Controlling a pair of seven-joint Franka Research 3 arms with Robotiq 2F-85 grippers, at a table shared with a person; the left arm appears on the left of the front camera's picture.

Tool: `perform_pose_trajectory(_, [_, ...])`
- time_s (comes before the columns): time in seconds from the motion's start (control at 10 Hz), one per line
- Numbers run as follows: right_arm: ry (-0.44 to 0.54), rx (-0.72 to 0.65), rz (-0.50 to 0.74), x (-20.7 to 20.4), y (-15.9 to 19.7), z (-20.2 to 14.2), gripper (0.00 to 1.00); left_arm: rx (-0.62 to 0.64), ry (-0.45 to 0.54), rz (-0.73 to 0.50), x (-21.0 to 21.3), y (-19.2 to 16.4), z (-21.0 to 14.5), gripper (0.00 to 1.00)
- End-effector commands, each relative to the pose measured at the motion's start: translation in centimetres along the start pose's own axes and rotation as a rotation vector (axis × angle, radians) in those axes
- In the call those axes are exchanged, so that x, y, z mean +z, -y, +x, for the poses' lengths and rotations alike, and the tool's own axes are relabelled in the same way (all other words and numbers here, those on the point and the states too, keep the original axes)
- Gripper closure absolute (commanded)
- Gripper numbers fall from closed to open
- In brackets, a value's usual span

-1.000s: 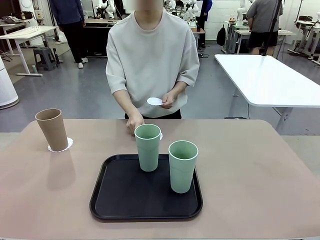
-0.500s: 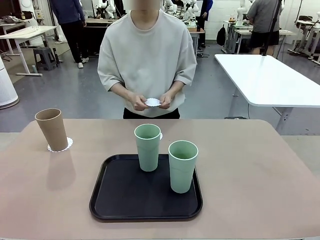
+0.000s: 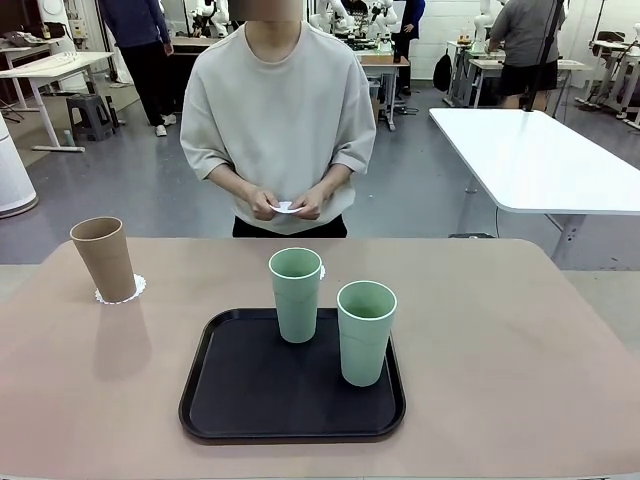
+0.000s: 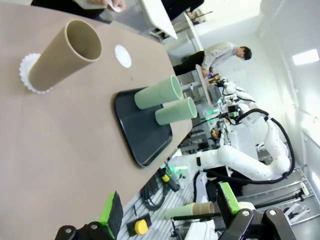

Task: Place coasters on the table and set cups on them.
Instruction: Take one Reusable plastic cup from the Flat Tray and place it on a coaster set by the human.

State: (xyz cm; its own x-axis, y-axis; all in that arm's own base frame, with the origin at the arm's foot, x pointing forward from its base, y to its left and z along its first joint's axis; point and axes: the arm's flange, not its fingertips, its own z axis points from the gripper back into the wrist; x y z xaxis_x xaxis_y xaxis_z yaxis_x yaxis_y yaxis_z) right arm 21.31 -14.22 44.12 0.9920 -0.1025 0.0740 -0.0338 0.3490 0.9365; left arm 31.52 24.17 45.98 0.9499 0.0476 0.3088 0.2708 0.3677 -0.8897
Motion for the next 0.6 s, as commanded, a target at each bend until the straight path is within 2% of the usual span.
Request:
perform_pose_trajectory(0.0, [-0.001,0.004,0.012,0.0,0.0,0.0,0.00,0.001,0.018,0.002,0.0,0.0,0.0,0.00])
perform_pose_trajectory(0.3, [-0.001,0.004,0.012,0.0,0.0,0.0,0.00,0.000,0.000,0.000,0.0,0.0,0.0,0.00])
perform_pose_trajectory(0.5, [-0.001,0.004,0.012,0.0,0.0,0.0,0.00,-0.147,-0.076,0.175,-2.6,5.5,1.5,0.00])
